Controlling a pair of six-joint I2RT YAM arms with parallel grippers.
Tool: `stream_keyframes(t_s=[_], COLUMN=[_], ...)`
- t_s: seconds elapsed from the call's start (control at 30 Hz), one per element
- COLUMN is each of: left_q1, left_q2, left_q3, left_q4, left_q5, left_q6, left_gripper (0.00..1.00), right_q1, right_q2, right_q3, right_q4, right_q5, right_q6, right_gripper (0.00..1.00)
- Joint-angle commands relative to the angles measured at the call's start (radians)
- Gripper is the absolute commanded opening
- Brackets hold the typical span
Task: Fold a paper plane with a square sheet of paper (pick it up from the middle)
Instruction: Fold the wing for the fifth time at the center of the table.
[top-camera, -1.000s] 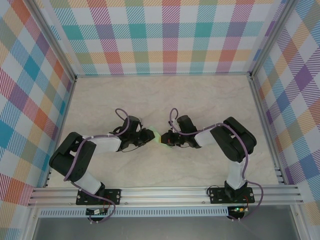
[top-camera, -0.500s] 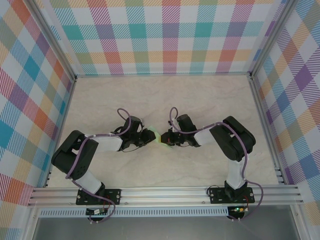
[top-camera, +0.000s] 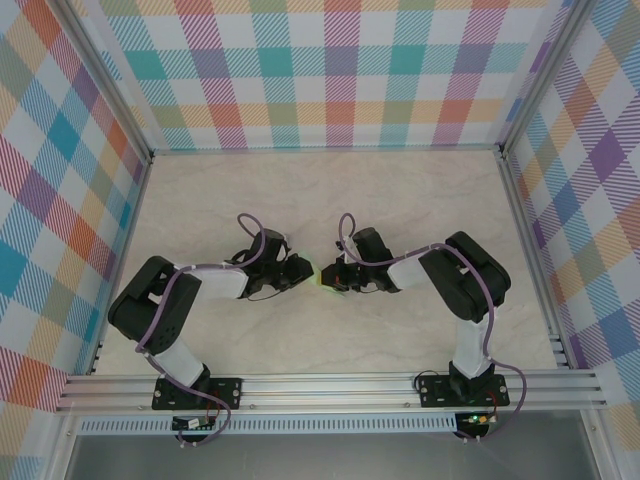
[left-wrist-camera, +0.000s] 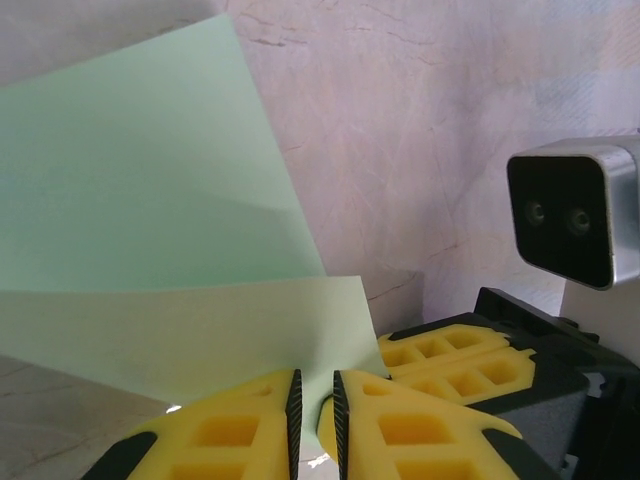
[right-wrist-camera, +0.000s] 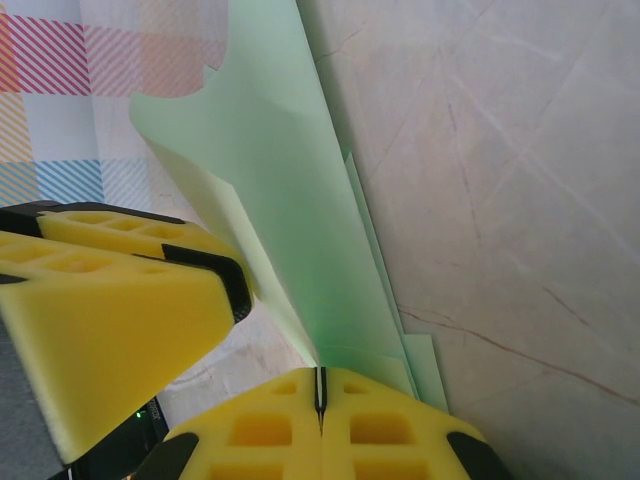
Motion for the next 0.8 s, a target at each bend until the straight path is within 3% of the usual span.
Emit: stream_keyframes(t_s=[0.0,0.77], left_q1=[-0.010,-0.010], left_q2=[0.012,0.069], left_q3=[0.021,0.052], left_q4=[-0.002,-0.050], left_q5=[-0.009,-0.039], left_q6=[0.024,0.049], left_gripper=[0.18,0.16], right_q1=[-0.005,-0.007], right_q2=[0.032,0.045], right_q3=[0.012,0.027], right_q4=[-0.047,-0.085], right_q5=[0.005,-0.007], right_q6=[-0.018,-0.012], right_gripper=[0.05,0.06])
